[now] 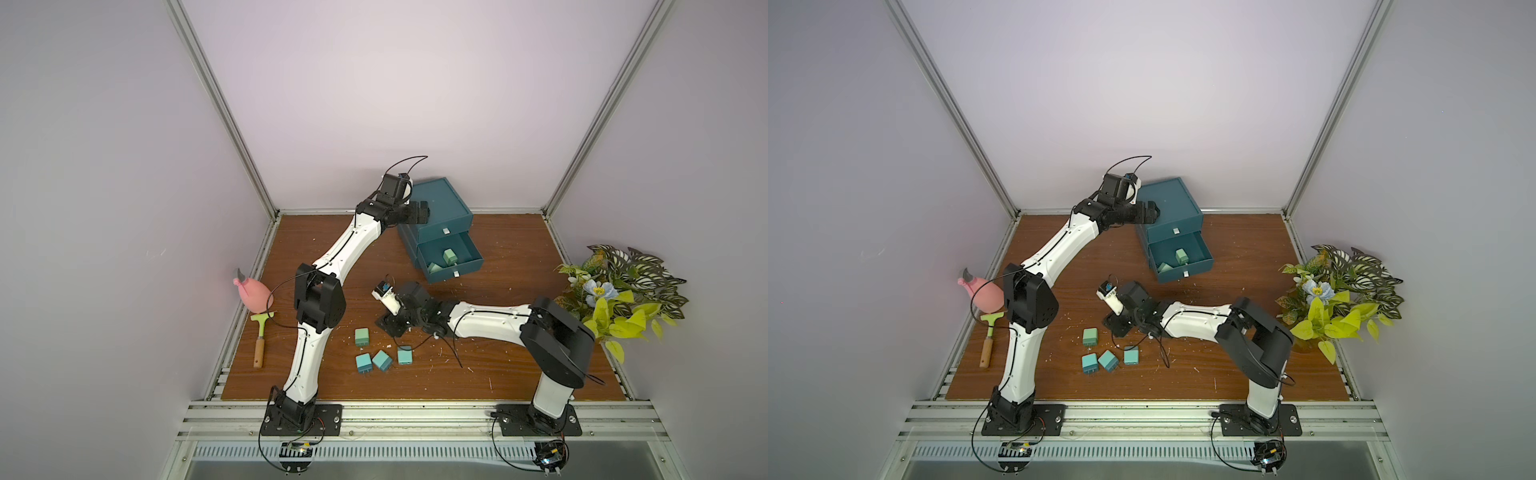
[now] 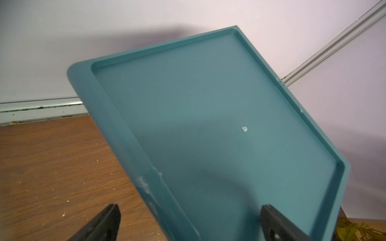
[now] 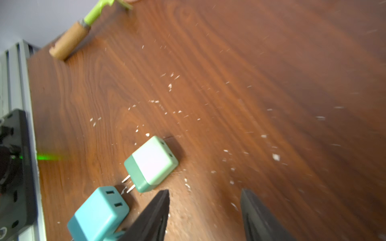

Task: Place the plugs into the drawer by color
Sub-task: Pick up the plug from the center of the board.

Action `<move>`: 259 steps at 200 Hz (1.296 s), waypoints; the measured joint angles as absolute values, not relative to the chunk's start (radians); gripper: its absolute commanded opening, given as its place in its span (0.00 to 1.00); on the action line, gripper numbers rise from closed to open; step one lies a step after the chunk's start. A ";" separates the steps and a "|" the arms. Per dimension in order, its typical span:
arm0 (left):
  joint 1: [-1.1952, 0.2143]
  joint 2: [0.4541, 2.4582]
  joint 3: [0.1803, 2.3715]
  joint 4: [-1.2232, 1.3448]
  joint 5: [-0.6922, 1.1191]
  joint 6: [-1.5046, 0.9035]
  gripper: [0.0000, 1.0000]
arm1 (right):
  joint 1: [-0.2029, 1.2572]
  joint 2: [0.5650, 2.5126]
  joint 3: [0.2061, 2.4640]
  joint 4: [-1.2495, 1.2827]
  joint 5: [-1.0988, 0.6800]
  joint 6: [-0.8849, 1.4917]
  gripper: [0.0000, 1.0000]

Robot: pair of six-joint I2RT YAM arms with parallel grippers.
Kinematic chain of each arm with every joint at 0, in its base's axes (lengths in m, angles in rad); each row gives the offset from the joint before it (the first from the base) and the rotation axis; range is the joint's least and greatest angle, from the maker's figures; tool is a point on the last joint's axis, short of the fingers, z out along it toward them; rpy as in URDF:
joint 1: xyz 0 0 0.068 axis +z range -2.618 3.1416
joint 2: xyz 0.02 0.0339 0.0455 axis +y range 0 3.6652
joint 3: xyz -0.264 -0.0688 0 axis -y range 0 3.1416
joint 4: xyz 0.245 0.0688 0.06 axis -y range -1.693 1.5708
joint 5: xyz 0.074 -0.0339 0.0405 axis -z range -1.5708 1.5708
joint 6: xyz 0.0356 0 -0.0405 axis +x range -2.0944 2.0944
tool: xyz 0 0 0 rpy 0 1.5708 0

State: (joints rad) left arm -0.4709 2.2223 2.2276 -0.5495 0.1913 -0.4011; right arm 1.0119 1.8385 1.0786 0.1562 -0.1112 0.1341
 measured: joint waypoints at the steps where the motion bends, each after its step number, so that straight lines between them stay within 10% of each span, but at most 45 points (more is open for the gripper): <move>1: -0.471 2.222 2.228 -0.550 0.191 -0.401 0.99 | 1.013 1.840 1.080 0.156 -0.111 0.134 0.63; 259: -0.471 2.202 2.196 -0.549 0.206 -0.416 0.99 | 1.157 2.061 1.330 -0.021 0.076 0.053 0.73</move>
State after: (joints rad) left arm -0.4709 2.2017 2.1960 -0.5491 0.2058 -0.4160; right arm 1.1572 2.0613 1.3304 -0.0208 0.0765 0.0532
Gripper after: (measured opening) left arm 0.995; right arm 0.729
